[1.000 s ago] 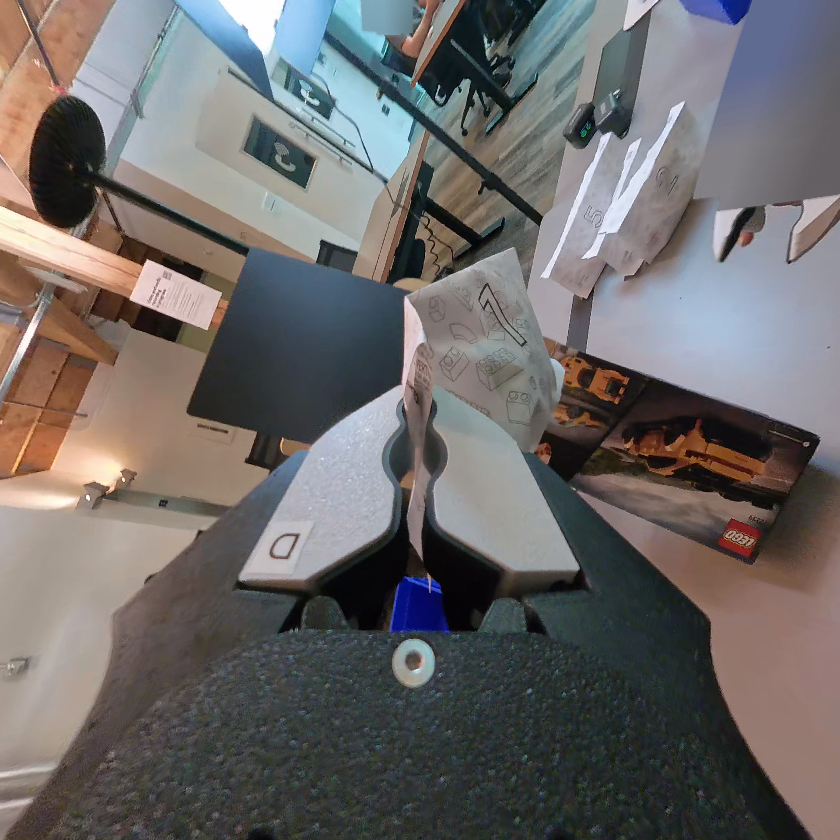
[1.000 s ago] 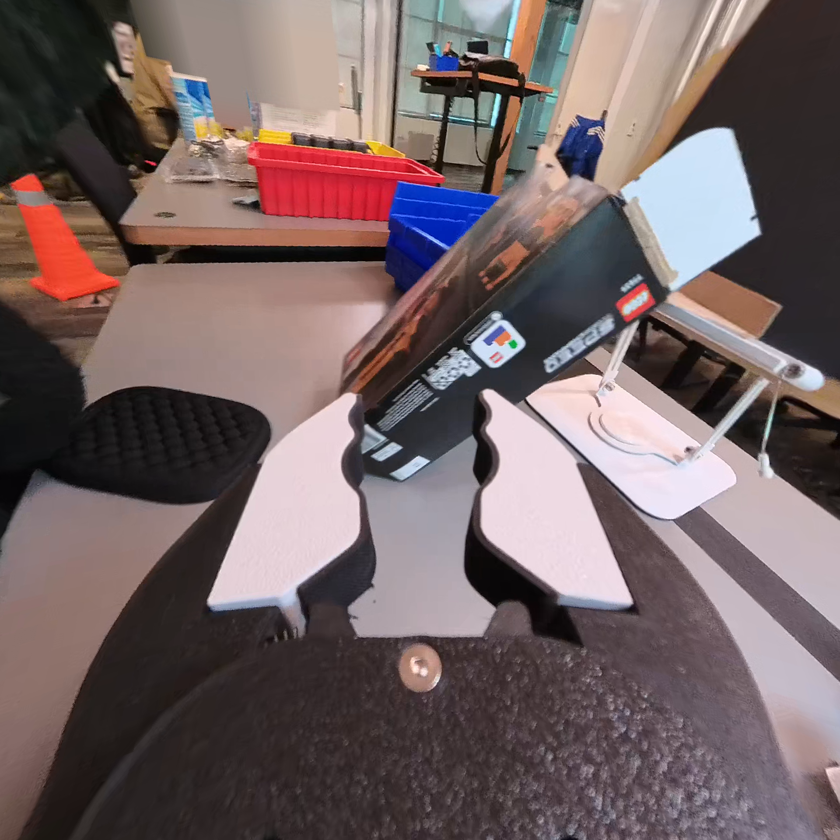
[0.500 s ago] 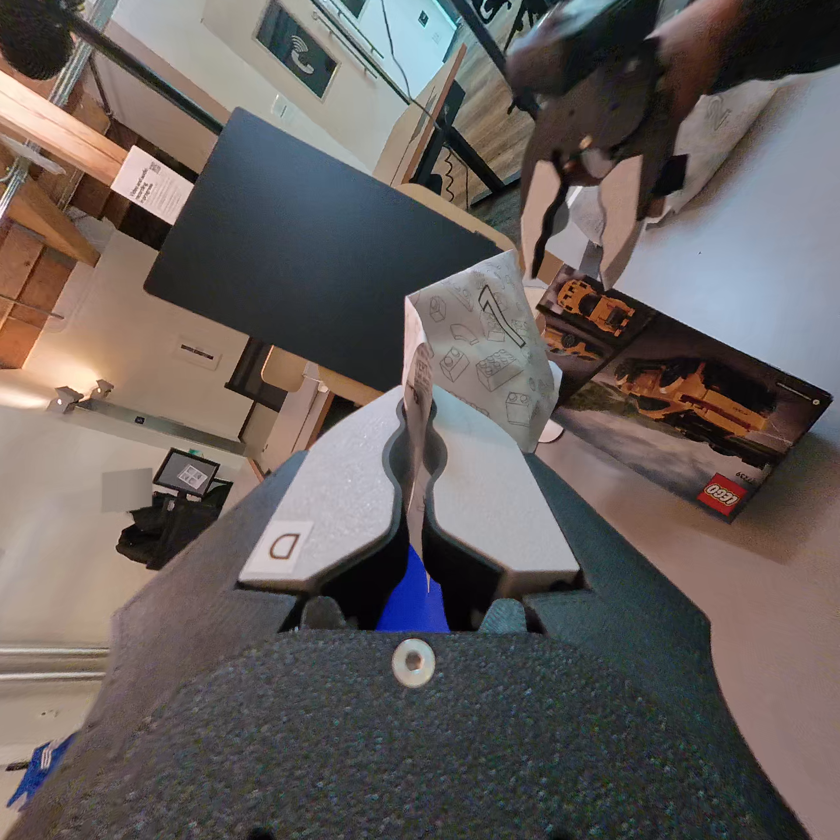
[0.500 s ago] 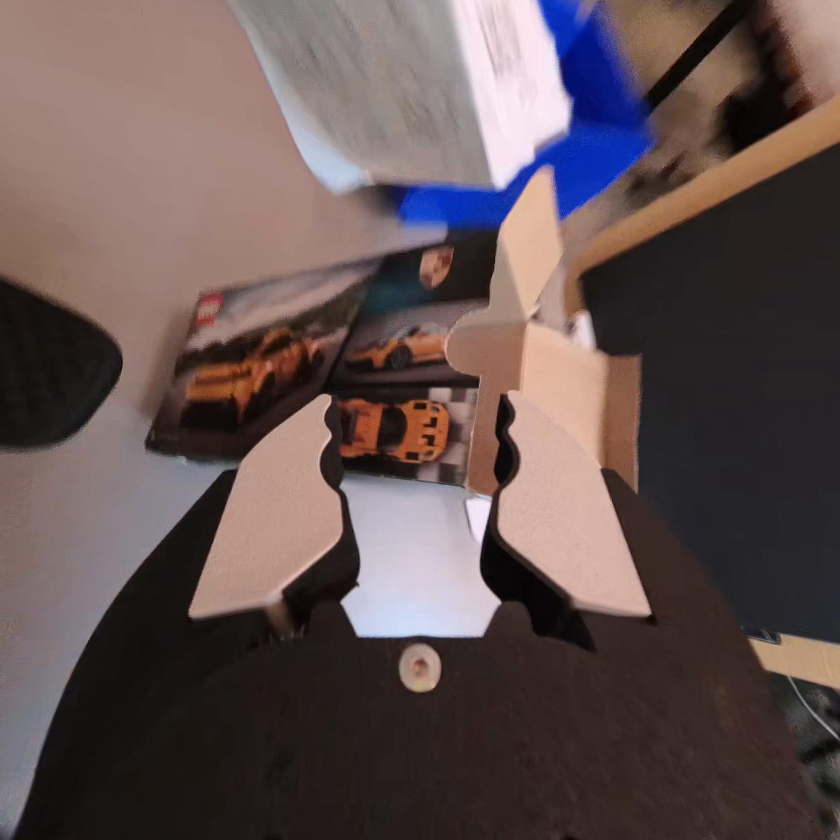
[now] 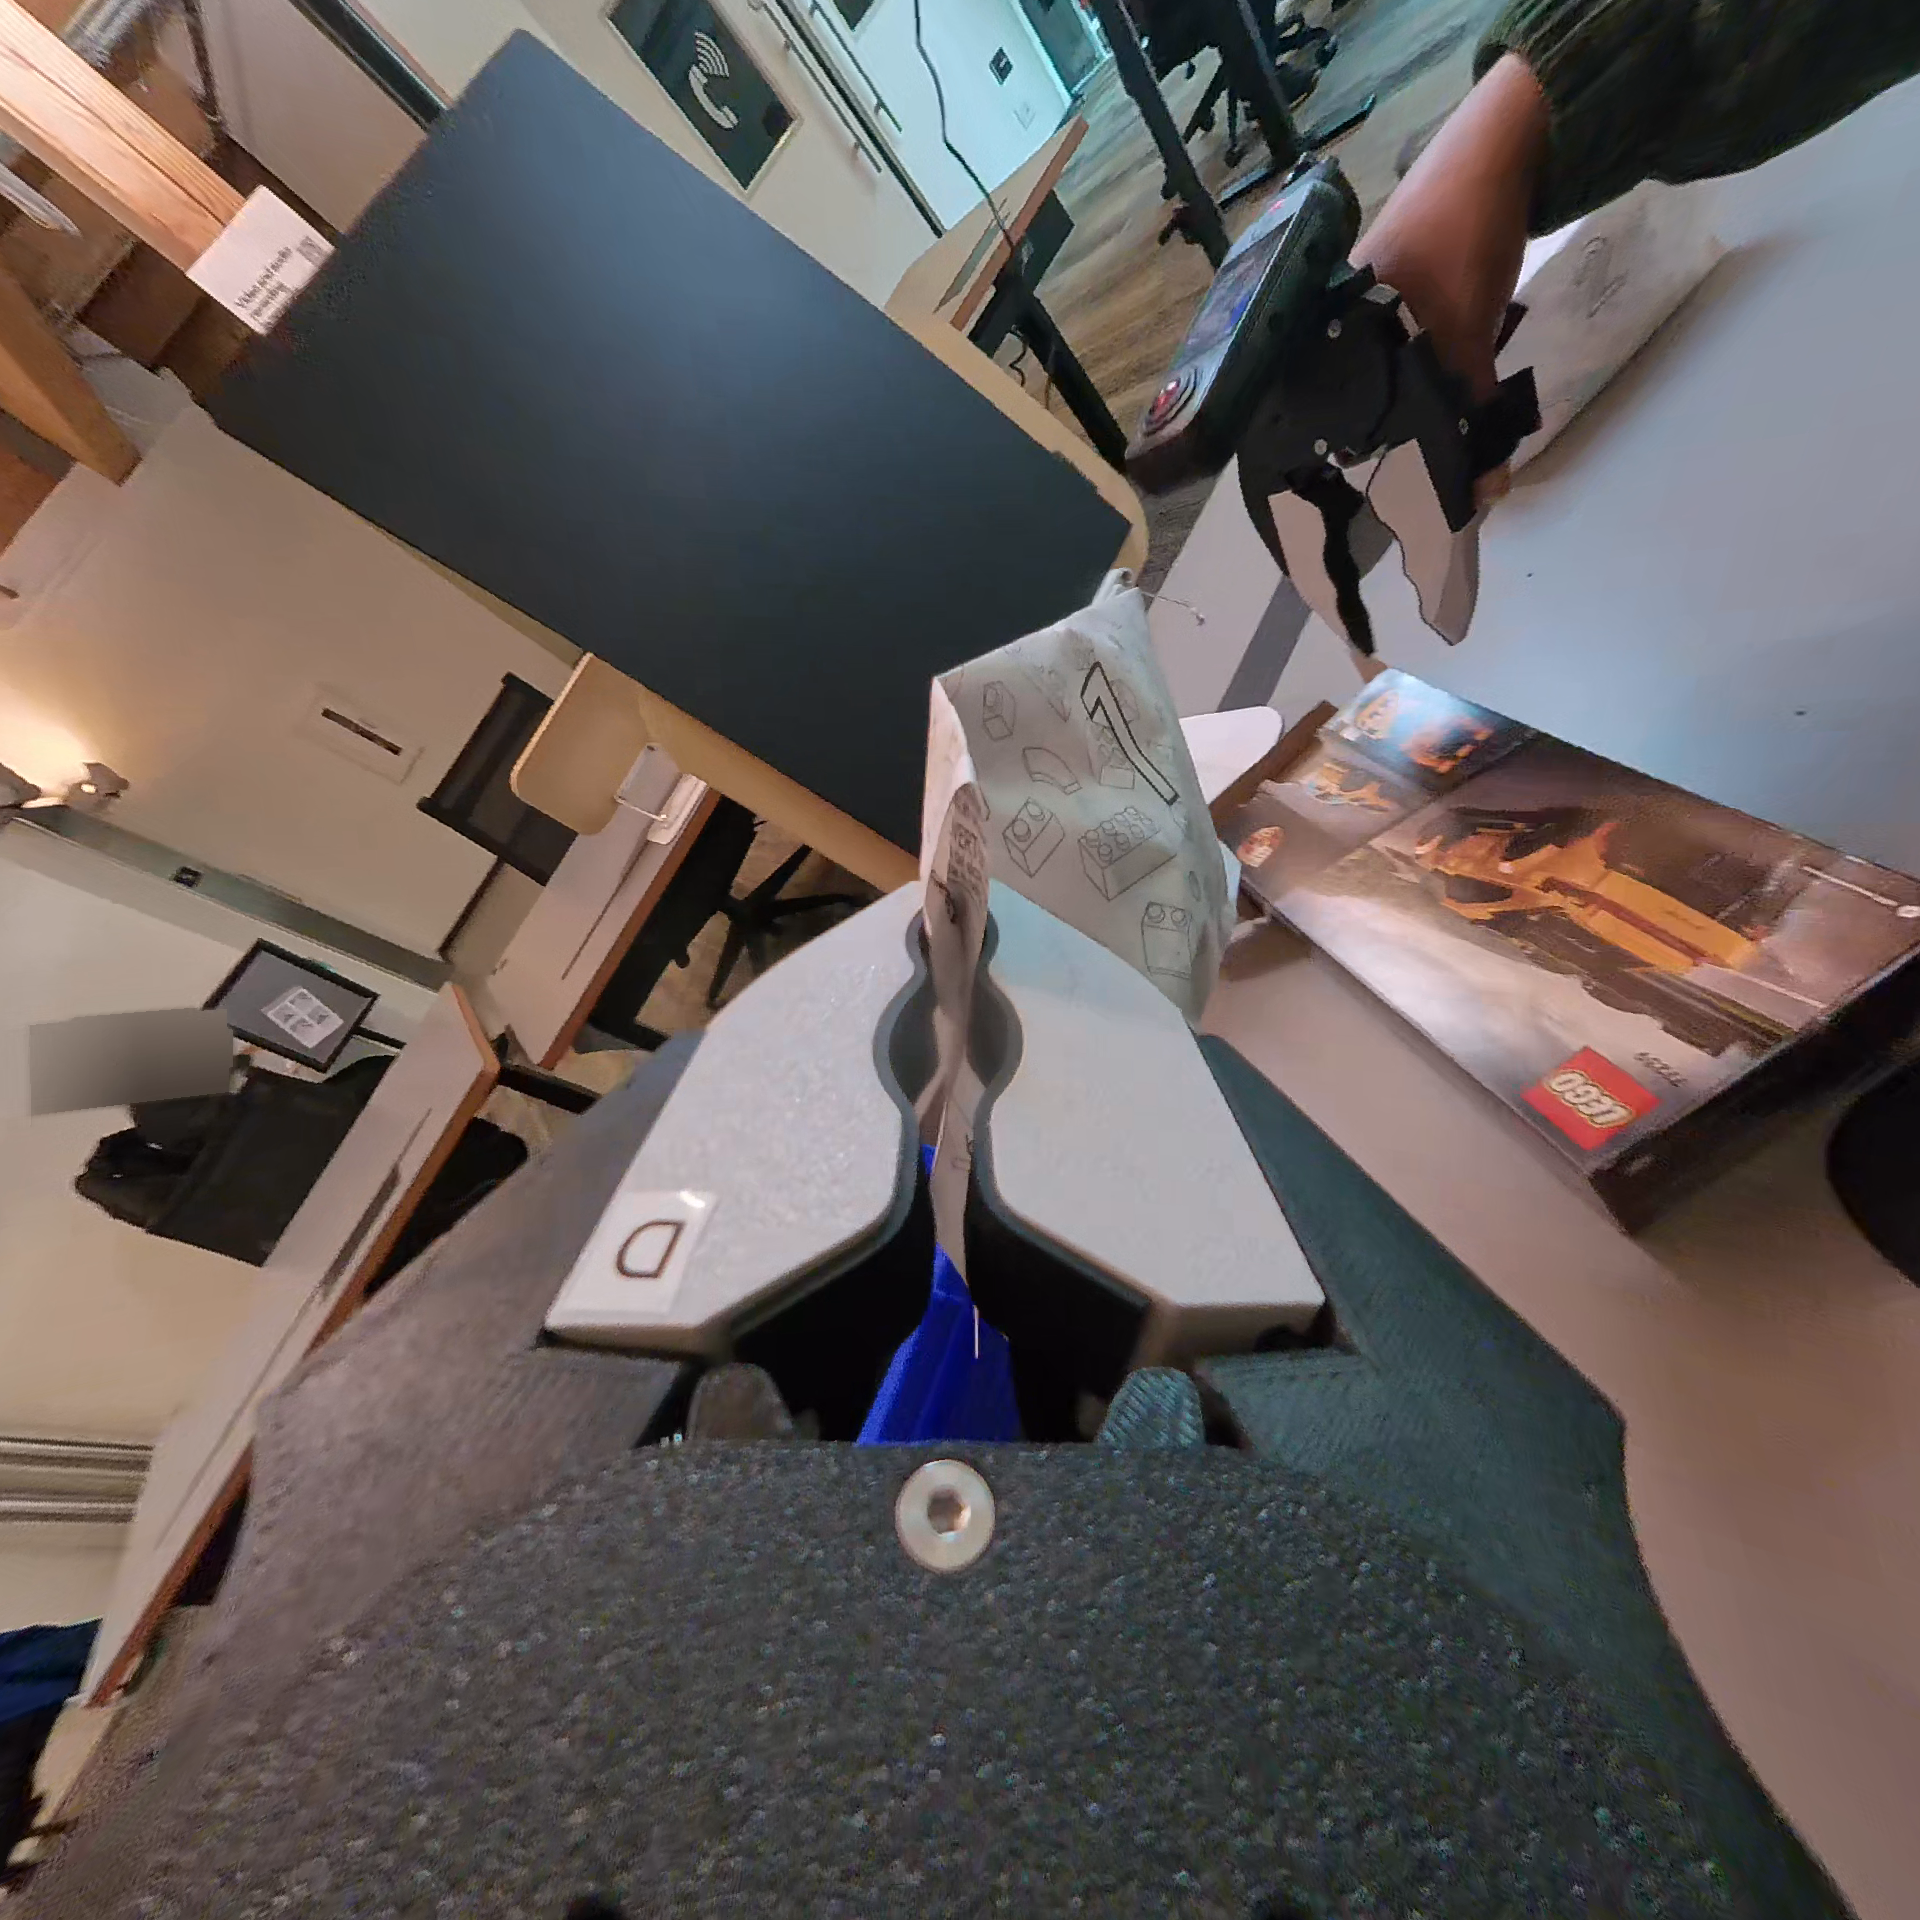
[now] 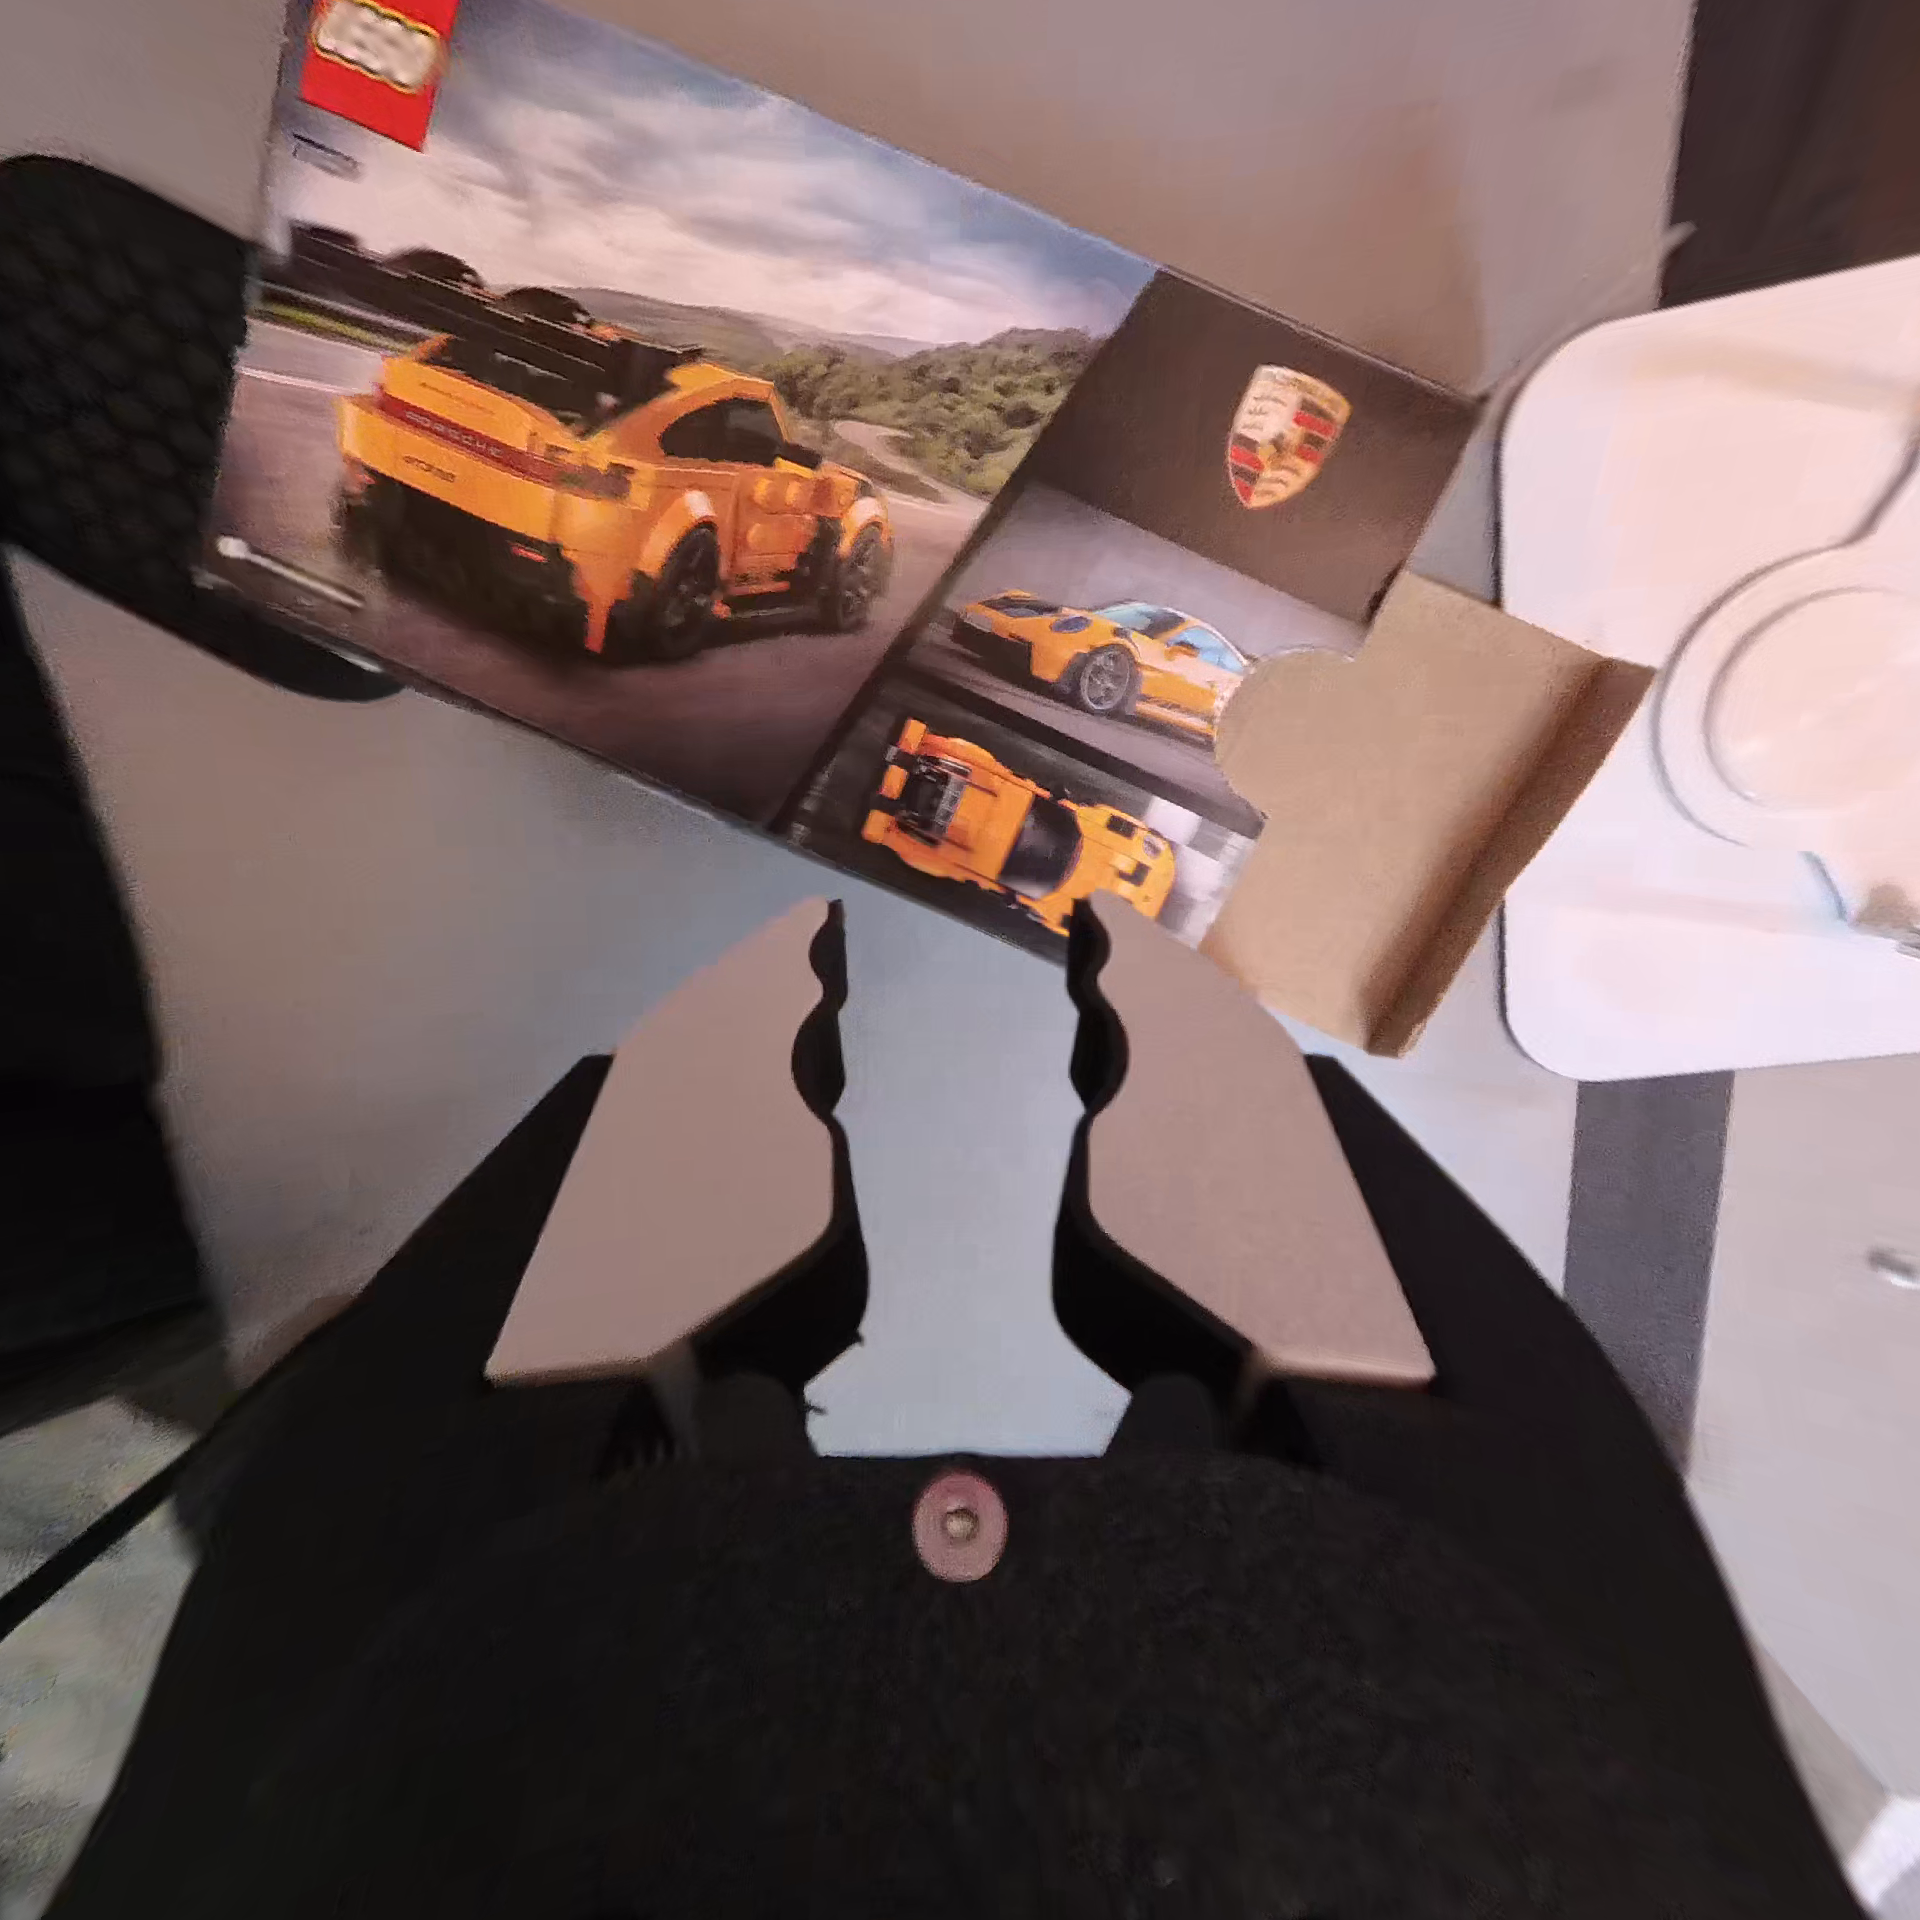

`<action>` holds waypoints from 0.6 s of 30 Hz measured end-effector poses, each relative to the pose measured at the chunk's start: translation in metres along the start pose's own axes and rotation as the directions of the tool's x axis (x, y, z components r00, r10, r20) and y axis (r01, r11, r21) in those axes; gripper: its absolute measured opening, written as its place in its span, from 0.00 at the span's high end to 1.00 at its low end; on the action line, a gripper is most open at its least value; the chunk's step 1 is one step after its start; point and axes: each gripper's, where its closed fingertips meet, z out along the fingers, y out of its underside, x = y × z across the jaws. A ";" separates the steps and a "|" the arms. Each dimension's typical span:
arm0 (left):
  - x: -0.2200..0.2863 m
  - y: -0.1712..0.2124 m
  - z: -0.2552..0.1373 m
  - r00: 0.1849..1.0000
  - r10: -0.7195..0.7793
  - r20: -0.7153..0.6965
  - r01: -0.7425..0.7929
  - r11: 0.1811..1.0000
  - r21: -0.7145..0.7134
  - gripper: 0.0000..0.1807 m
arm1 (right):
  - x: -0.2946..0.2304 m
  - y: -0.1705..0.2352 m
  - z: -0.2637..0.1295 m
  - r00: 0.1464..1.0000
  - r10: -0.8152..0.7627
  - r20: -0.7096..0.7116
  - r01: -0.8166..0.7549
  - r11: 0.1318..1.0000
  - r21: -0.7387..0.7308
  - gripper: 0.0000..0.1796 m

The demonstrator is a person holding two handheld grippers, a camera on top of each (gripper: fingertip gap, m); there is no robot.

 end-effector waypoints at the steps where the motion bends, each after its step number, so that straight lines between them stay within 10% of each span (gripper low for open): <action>1: 0.005 0.003 0.002 1.000 -0.014 -0.013 0.014 1.000 0.002 1.00 | 0.007 0.007 0.004 0.999 -0.008 -0.037 0.009 1.000 0.028 0.74; 8: 0.050 0.014 0.024 0.988 -0.115 -0.099 0.120 0.992 0.047 1.00 | 0.042 0.021 0.036 1.000 0.012 -0.021 -0.009 0.989 0.149 0.49; 13: 0.071 0.016 0.030 0.975 -0.182 -0.130 0.196 0.975 0.103 1.00 | 0.036 0.050 0.057 0.998 -0.061 0.028 0.061 0.998 0.018 0.82; 18: 0.079 0.026 0.035 0.964 -0.221 -0.145 0.238 0.965 0.107 0.99 | 0.013 0.086 0.048 0.991 0.093 -0.097 -0.090 0.995 0.034 0.90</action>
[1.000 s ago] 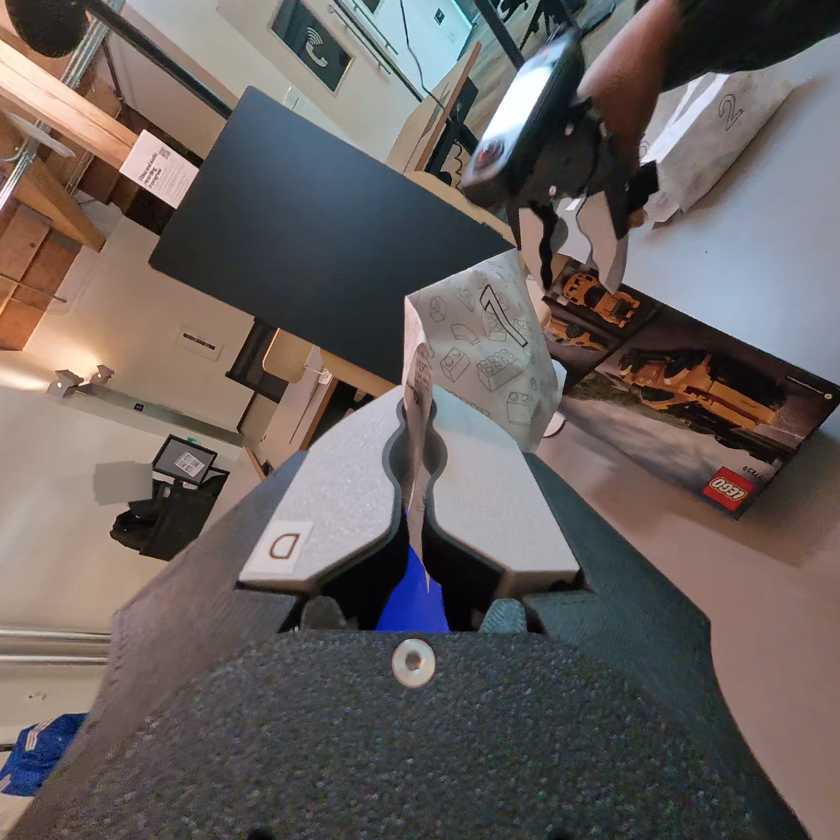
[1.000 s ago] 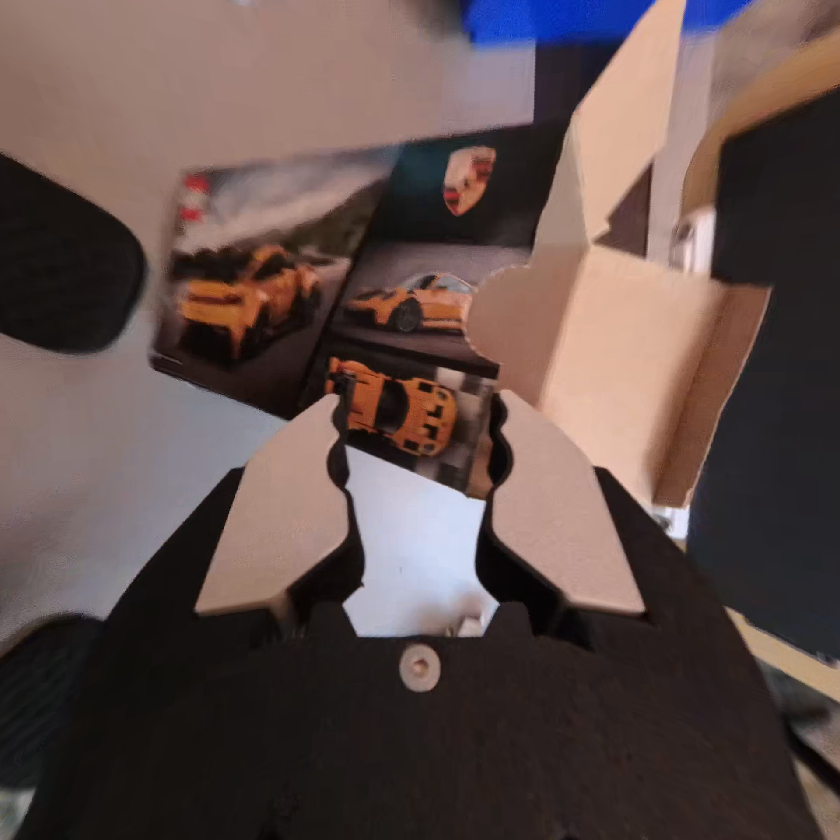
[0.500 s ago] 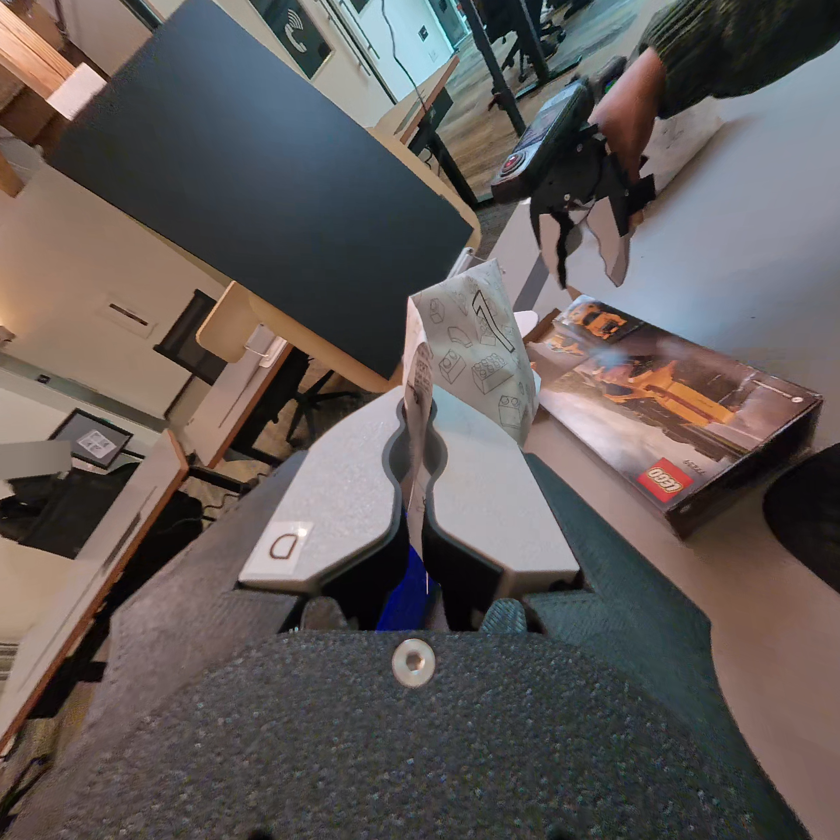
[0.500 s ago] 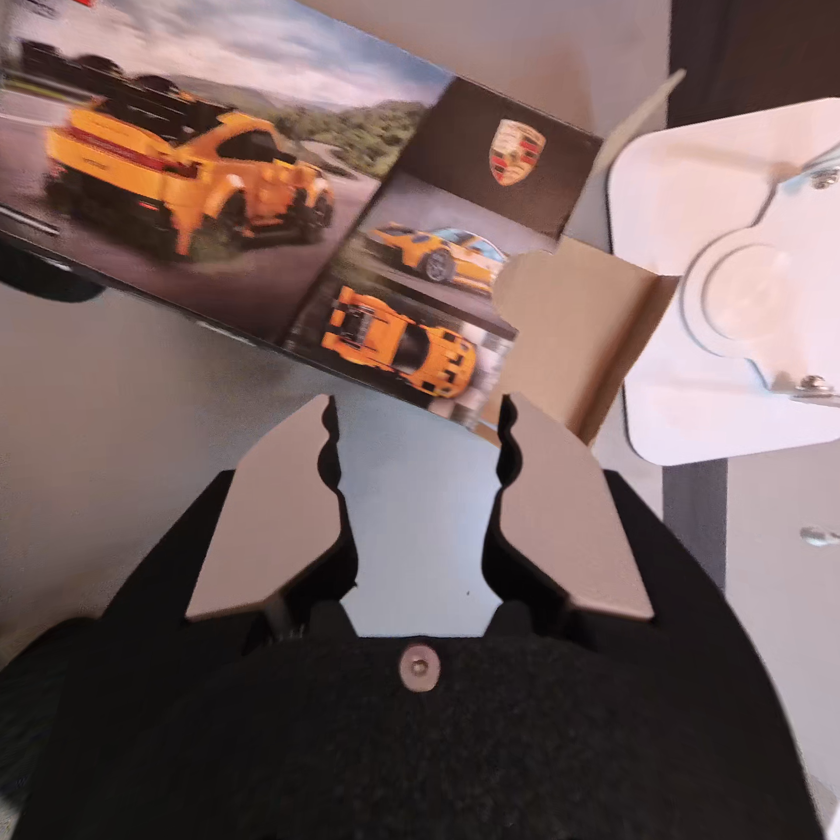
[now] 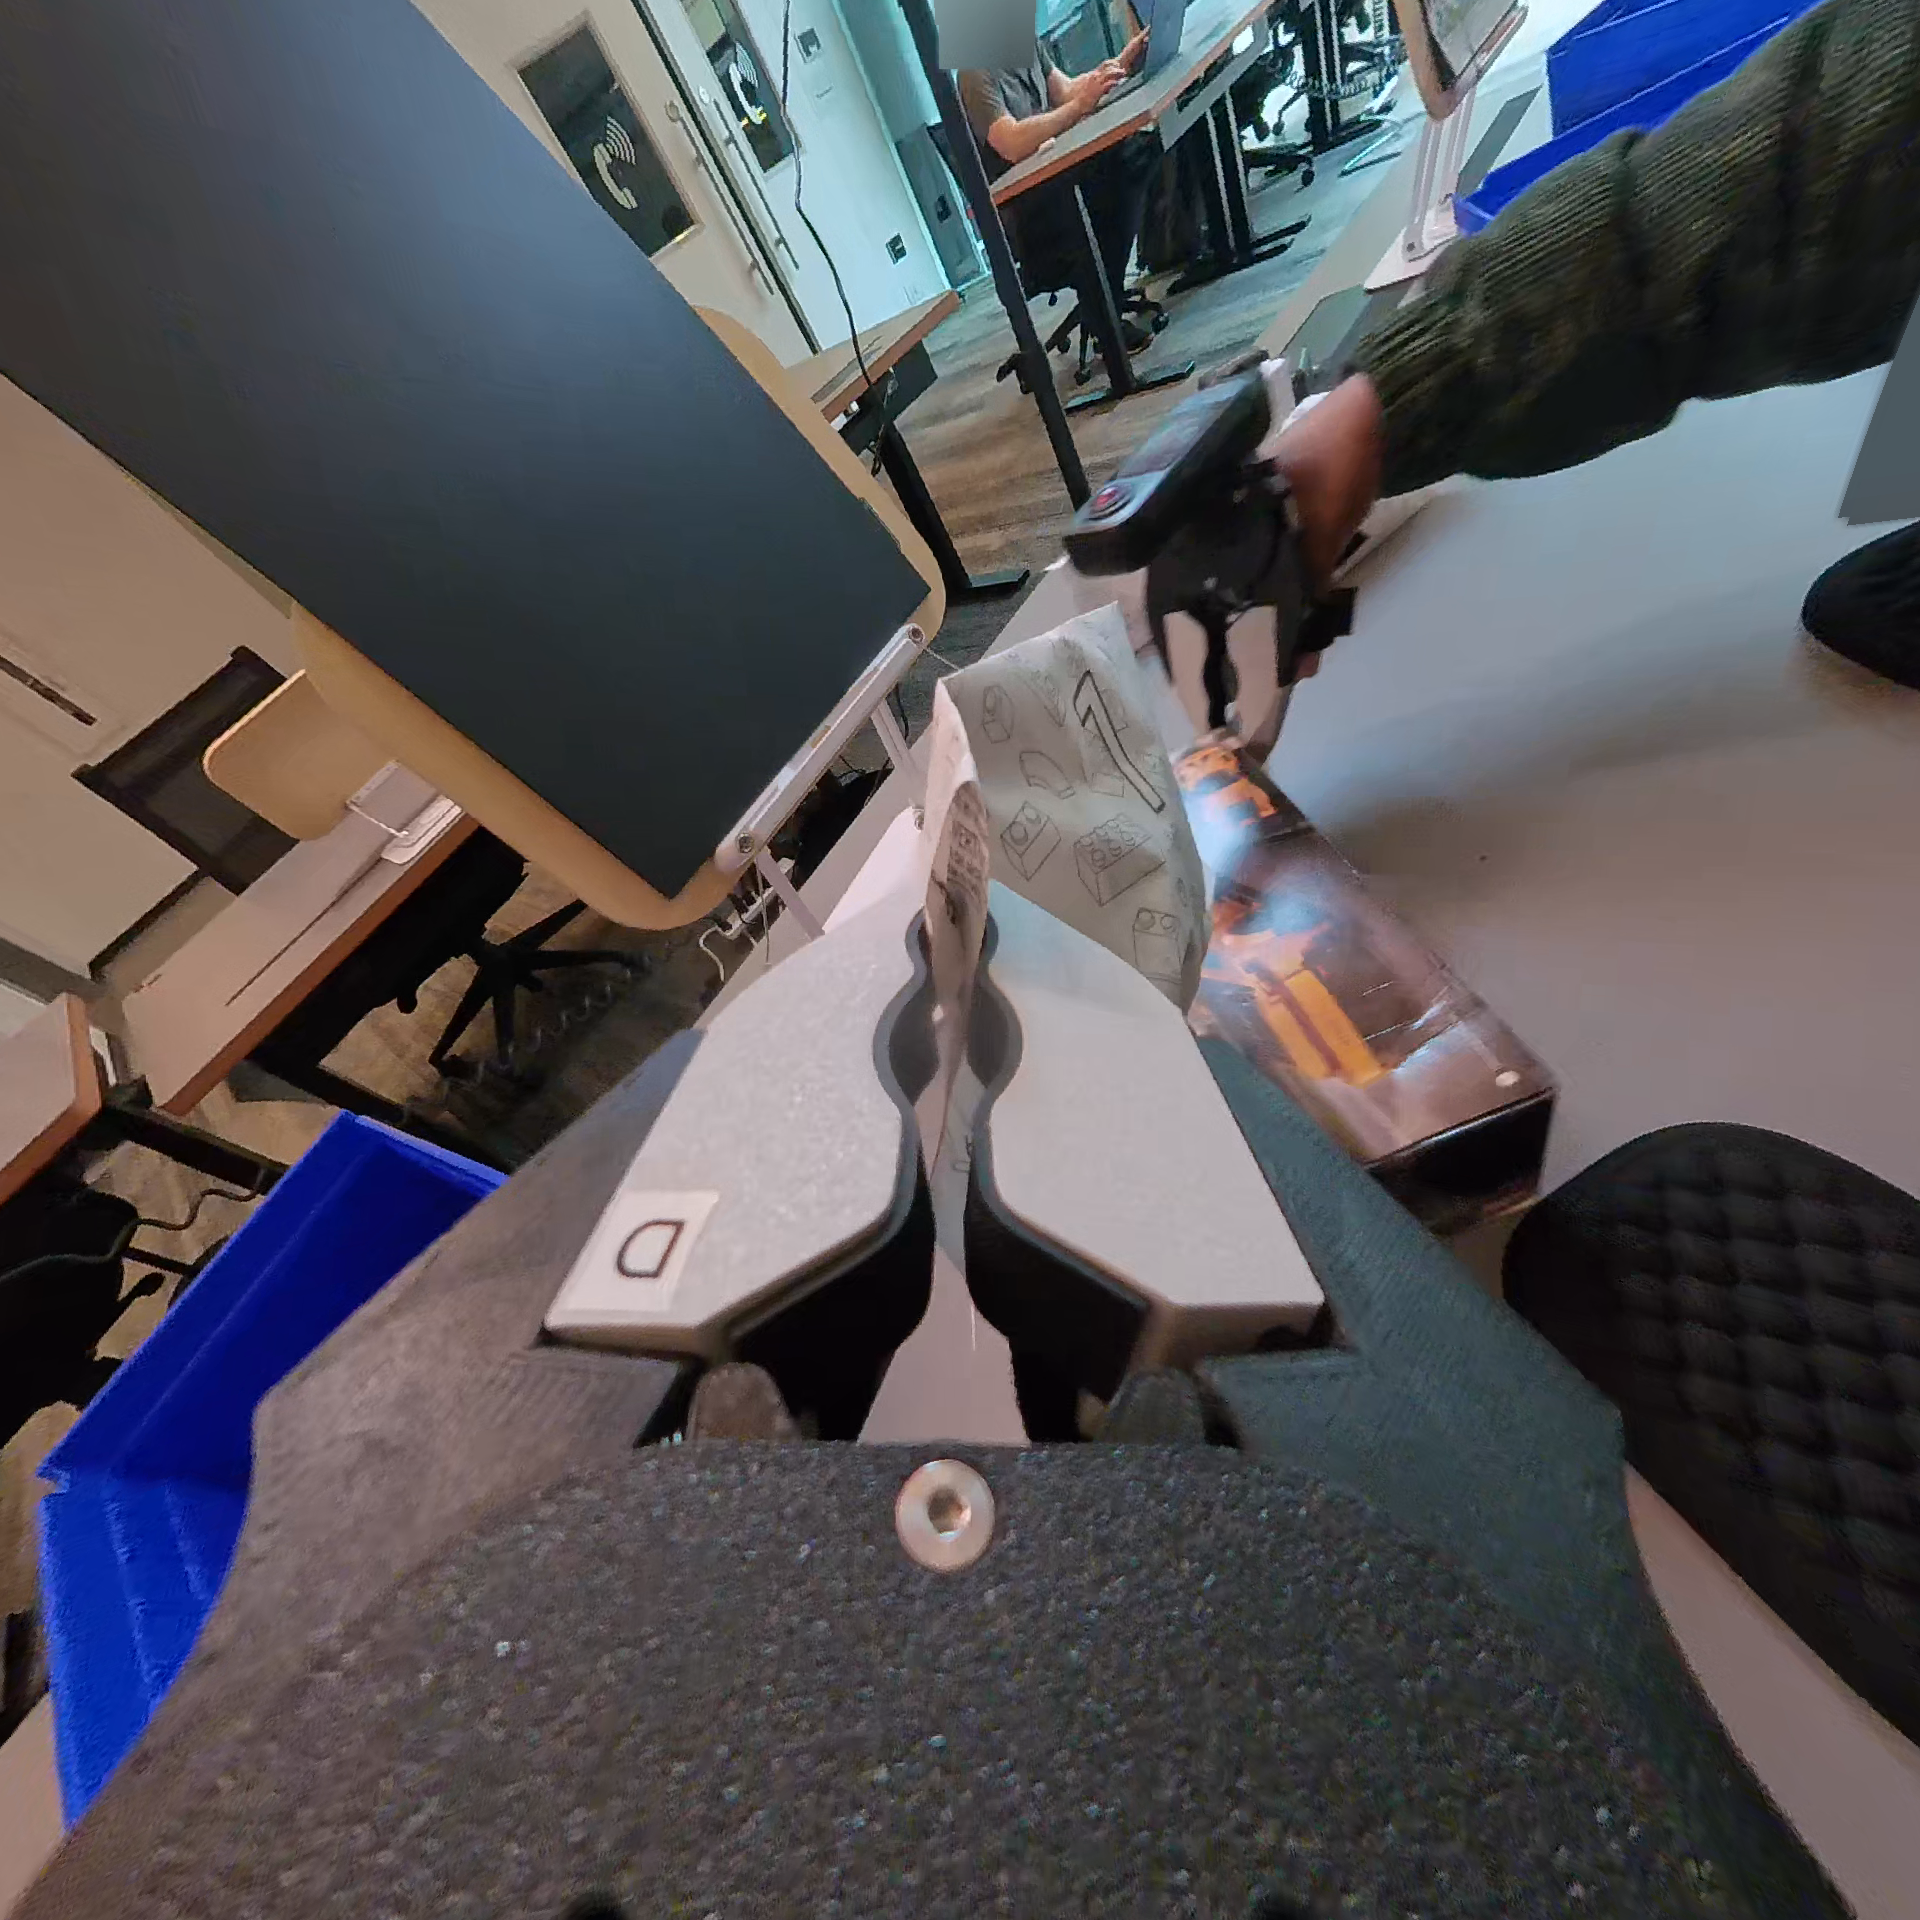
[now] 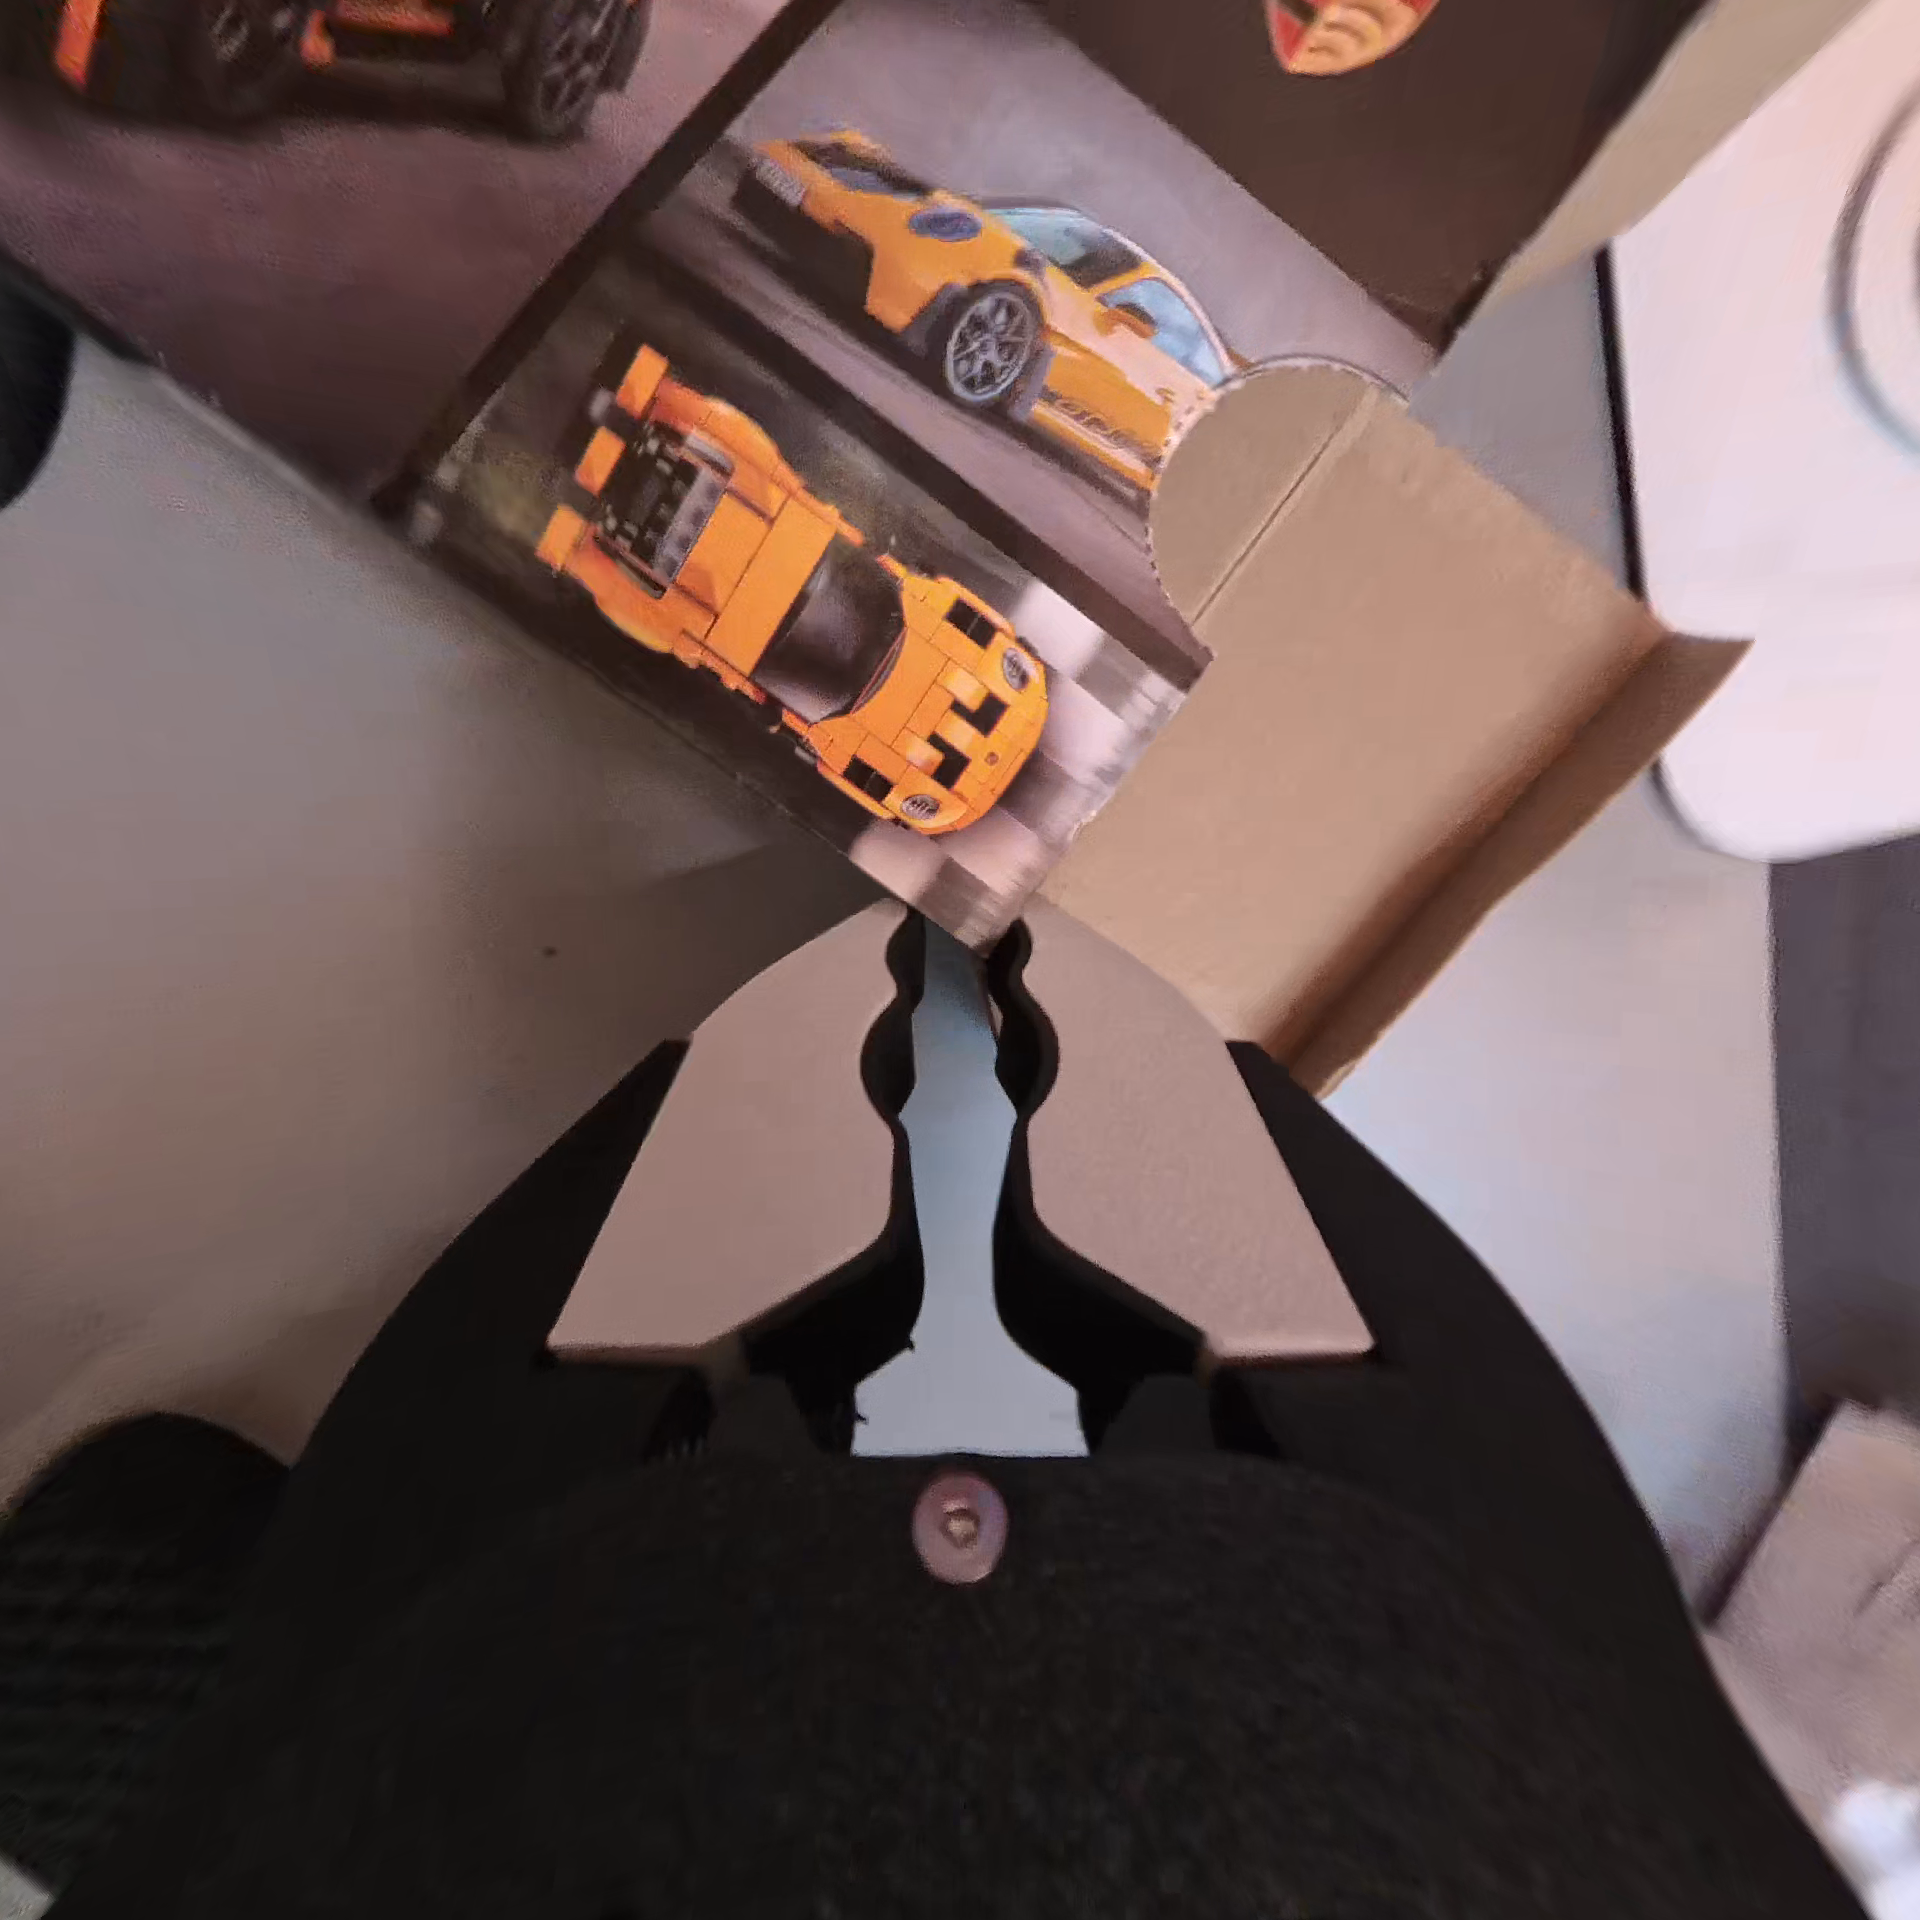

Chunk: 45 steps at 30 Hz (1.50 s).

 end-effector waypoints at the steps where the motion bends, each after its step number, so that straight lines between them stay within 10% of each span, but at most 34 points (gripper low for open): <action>1: 0.000 0.002 0.001 1.000 -0.007 0.003 0.007 1.000 -0.001 1.00 | -0.004 0.007 -0.004 0.992 0.108 -0.060 -0.107 0.994 0.015 0.92; 6: 0.012 0.006 0.011 0.999 -0.035 -0.010 0.035 0.999 0.011 0.96 | -0.076 0.019 -0.008 0.899 0.427 -0.097 -0.394 0.886 0.246 0.92; 13: 0.044 -0.005 0.034 0.994 -0.066 -0.090 0.069 0.997 0.034 1.00 | -0.164 -0.025 -0.023 0.964 0.261 0.040 -0.239 0.798 0.553 0.81; 31: 0.113 -0.057 0.070 0.919 -0.184 -0.348 0.233 0.967 0.104 0.99 | -0.075 0.055 -0.022 0.862 0.460 -0.213 -0.215 0.713 0.667 0.79; 37: 0.141 -0.059 0.087 0.863 -0.173 -0.474 0.262 0.957 0.128 1.00 | -0.135 0.042 -0.100 0.975 0.213 0.056 -0.149 0.455 0.878 0.59; 45: 0.182 -0.064 0.103 0.768 -0.087 -0.635 0.239 0.958 0.158 0.99 | -0.186 0.021 -0.120 0.985 0.010 -0.170 0.148 0.452 0.880 0.52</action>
